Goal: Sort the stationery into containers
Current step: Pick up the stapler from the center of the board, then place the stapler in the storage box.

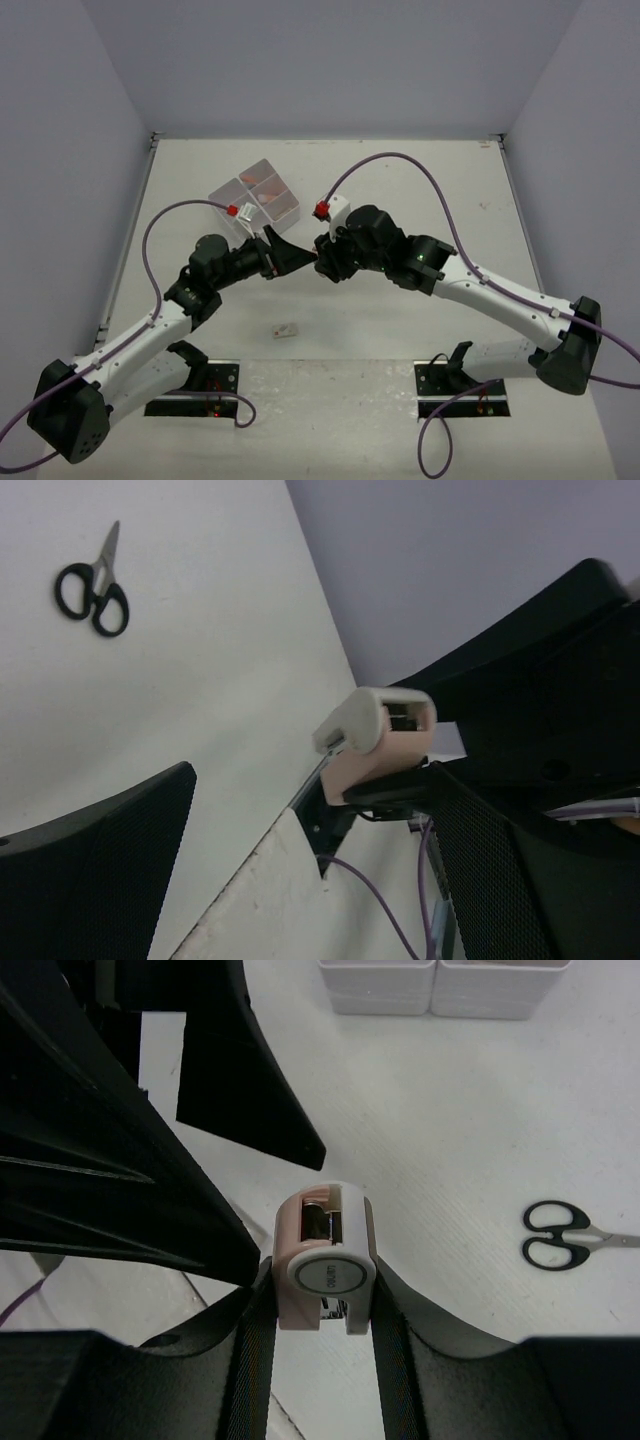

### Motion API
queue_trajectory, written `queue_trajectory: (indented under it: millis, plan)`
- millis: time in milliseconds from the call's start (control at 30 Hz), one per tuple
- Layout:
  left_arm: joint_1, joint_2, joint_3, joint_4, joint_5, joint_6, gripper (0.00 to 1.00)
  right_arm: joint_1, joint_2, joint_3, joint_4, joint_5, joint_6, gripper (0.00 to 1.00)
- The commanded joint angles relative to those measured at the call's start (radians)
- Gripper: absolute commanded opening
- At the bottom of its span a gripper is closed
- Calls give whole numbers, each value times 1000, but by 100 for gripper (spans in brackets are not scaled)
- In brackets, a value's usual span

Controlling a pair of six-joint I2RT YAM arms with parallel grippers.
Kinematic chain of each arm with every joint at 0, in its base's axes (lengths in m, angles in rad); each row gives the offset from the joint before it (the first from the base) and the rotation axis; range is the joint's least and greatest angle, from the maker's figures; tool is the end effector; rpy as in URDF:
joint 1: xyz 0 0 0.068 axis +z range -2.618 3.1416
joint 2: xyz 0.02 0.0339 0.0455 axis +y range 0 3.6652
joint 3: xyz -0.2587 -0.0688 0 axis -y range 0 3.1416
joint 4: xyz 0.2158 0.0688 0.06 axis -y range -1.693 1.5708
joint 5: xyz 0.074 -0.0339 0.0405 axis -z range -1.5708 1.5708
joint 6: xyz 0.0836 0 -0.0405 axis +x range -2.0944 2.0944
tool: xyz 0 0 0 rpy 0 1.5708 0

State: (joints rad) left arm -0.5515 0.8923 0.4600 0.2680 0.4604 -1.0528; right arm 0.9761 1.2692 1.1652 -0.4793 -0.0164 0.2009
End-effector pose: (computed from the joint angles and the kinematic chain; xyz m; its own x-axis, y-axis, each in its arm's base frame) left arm 0.1727 -0.1498 0.2546 -0.8012 -0.4210 -0.4253 0.2962 0.3386 -0.8931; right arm 0.1644 0.2456 0.3110 -0.4692 -0.3375 -0.8161 -0.7575 0.6288 0.1754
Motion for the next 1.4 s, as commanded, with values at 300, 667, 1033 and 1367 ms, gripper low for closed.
queue_trajectory:
  millis: [300, 667, 1033, 1367]
  plan:
    - [-65, 51, -8, 209, -4, 14, 91, 72, 64, 95, 29, -1, -18, 0]
    - [-75, 26, -4, 132, -6, 82, 63, 68, 141, 177, -11, 135, 29, 0]
    - [-74, -28, 30, -13, -34, 210, 72, 62, 159, 185, -27, 95, 43, 0]
    - [-76, 30, 25, 70, 95, 187, 30, 55, 136, 199, -22, 132, 32, 0]
